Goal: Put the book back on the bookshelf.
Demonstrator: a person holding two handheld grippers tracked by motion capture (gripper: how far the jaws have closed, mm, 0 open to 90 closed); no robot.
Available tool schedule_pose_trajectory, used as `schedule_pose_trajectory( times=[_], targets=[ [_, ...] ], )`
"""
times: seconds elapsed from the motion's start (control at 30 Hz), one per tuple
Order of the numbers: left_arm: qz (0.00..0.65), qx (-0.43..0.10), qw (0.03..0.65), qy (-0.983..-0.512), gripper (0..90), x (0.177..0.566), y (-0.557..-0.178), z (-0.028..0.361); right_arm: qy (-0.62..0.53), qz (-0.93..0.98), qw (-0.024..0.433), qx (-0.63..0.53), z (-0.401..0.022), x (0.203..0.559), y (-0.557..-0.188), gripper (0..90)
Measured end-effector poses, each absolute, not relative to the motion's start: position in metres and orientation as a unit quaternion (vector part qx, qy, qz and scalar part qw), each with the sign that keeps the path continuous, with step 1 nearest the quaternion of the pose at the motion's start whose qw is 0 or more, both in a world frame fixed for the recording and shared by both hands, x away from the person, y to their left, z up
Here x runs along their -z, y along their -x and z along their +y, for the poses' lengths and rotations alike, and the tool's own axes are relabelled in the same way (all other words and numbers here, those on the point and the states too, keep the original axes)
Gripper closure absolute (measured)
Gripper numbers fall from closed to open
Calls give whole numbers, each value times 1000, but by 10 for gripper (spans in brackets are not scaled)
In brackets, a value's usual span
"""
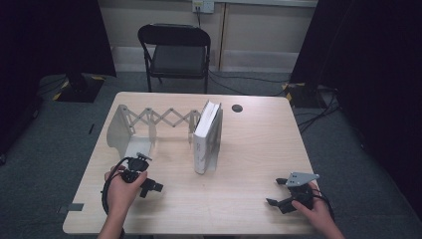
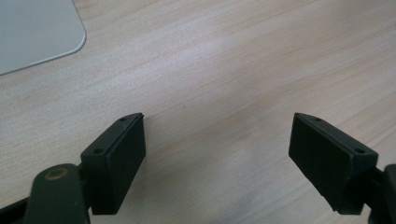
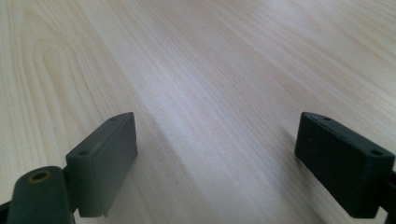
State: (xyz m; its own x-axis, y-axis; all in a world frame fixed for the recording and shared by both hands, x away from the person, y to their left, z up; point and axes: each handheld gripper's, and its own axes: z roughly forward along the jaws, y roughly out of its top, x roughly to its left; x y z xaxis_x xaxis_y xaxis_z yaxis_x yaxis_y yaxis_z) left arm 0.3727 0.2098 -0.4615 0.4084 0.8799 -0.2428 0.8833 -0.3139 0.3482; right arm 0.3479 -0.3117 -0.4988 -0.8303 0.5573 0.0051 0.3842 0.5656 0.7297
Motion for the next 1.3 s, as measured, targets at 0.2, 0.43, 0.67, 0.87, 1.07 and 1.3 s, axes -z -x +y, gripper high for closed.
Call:
schedule_pose_trajectory(
  times=[0.2,0.43,0.67,0.87,1.07,1.3],
  targets=[
    [544,0,221,-810,181,464,-371,216,-268,877,113,-381,-312,499,-348,123],
    [528,-17,223,-819,156,467,-369,218,-268,877,113,-381,-312,499,-348,123],
    [502,-43,224,-834,125,470,-365,215,-268,877,113,-381,-312,499,-348,123],
    [482,-64,227,-844,62,474,-363,214,-268,877,113,-381,-312,499,-348,123],
    [465,-85,240,-848,0,480,-360,216,-268,877,113,-381,-312,499,-348,123],
    [449,-109,235,-855,0,483,-358,218,-268,878,113,-381,-312,499,-348,123]
  ],
)
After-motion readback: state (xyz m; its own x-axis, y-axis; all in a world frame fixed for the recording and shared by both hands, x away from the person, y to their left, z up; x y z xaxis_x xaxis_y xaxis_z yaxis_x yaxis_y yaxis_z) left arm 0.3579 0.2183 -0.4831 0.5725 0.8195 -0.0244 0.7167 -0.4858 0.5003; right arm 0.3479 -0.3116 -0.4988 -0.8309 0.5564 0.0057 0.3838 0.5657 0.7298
